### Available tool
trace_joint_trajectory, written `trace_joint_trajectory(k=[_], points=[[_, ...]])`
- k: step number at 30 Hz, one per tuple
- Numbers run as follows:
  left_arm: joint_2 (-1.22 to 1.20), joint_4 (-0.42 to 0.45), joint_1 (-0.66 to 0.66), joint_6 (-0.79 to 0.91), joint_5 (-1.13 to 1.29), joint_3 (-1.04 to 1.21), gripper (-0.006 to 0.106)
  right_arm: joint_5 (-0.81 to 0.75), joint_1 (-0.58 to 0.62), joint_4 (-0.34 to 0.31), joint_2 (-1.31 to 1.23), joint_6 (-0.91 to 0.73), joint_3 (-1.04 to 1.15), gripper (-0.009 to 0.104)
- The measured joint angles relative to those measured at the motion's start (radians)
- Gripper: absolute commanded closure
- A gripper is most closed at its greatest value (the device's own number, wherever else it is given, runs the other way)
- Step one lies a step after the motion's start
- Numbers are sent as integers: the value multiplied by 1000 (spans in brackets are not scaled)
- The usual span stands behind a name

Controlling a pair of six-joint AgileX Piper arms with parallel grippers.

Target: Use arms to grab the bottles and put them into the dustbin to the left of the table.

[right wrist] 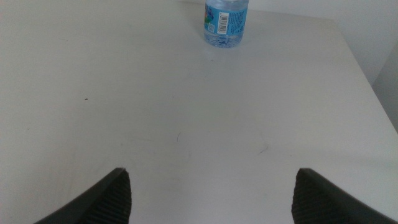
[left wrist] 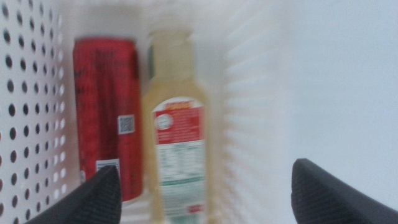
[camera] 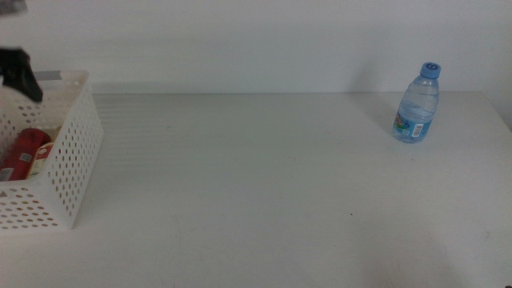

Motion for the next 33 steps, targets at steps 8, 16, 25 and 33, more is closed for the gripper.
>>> trace_joint_trajectory(k=[8, 16, 25, 33], points=[[-278, -16, -163, 16, -138, 174, 10, 0, 0, 0, 0, 0, 0, 27], [-563, -34, -371, 111, -310, 449, 10, 0, 0, 0, 0, 0, 0, 27], [-830, -169, -505, 225, -410, 728, 10, 0, 0, 0, 0, 0, 0, 27], [-998, -329, -523, 387, -532, 922, 10, 0, 0, 0, 0, 0, 0, 27]])
